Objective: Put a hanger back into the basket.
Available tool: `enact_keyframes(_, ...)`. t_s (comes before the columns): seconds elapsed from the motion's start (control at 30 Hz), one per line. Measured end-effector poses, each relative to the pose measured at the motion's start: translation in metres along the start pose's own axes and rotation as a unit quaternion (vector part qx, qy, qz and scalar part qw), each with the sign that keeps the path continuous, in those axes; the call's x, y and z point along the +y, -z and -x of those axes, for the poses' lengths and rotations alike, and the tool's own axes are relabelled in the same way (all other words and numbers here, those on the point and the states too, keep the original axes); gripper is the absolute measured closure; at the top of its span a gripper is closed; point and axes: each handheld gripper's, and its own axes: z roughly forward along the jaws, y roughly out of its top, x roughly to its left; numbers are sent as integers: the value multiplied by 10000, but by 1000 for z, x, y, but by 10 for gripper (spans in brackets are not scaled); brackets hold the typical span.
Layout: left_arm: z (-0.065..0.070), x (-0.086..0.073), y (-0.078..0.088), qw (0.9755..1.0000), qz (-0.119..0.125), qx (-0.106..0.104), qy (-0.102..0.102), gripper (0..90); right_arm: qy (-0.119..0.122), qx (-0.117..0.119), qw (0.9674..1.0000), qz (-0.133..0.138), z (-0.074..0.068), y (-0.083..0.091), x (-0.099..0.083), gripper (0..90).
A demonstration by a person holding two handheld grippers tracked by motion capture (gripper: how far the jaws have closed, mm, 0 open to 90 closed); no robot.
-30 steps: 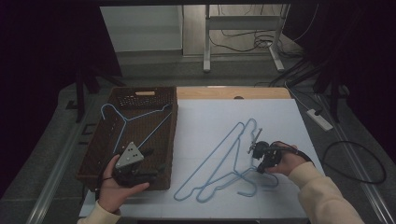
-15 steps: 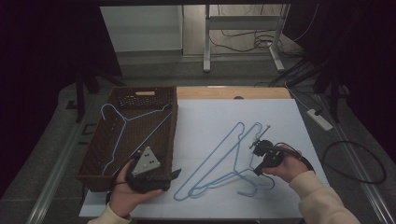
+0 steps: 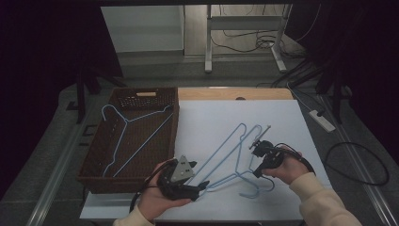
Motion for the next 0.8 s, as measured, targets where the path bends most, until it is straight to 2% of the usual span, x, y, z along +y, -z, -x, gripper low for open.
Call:
enact_keyframes(0.13, 9, 7, -21, 9997, -169, -172, -102, 301, -50, 25, 10000, -11, -1, 1, 0, 860)
enact_keyframes(0.17, 9, 7, -21, 9997, -169, -172, -102, 301, -50, 25, 10000, -11, -1, 1, 0, 860)
enact_keyframes(0.33, 15, 12, -46, 9984, -424, -319, -186, 301, -111, 46, 9999, -59, -2, 2, 1, 860)
enact_keyframes(0.63, 15, 14, -82, 9958, -813, -385, -174, 320, -174, 89, 9998, -51, -4, 5, 2, 860)
enact_keyframes(0.8, 12, 13, -96, 9950, -918, -385, -120, 347, -208, 141, 9997, -25, -5, 5, 4, 859)
